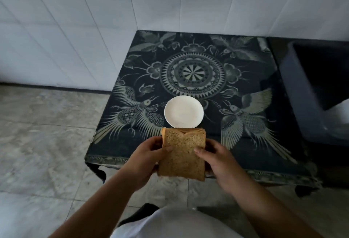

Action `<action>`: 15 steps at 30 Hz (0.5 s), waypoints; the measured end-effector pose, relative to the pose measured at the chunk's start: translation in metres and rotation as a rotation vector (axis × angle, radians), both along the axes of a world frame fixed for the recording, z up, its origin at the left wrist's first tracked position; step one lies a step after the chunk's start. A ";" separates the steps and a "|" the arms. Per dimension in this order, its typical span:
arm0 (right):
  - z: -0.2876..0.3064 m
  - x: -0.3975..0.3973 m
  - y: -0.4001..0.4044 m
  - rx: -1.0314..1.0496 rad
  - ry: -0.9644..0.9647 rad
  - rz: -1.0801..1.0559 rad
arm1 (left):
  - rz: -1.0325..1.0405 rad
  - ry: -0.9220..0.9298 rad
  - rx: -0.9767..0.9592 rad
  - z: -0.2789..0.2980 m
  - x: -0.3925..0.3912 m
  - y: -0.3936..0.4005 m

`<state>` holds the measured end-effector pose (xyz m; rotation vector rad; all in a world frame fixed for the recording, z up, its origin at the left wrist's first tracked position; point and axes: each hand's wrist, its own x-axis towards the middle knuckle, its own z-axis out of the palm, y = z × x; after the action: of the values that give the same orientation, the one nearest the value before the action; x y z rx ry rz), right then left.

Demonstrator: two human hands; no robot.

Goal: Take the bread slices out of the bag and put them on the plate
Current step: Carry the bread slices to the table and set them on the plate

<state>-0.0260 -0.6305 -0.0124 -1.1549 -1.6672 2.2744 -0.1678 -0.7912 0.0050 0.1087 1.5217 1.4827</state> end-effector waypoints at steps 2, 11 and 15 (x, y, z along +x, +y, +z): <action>-0.004 -0.003 0.007 0.003 -0.019 -0.003 | -0.007 0.005 -0.005 -0.004 -0.004 0.010; -0.018 -0.047 0.037 0.002 -0.108 -0.046 | -0.071 -0.027 -0.017 -0.037 -0.059 0.049; -0.028 -0.071 0.054 0.015 -0.147 -0.112 | -0.136 0.011 -0.038 -0.055 -0.089 0.075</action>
<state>-0.0973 -0.5769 -0.0404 -1.4057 -1.6190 2.1538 -0.2570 -0.7164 -0.0502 0.1945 1.5197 1.3470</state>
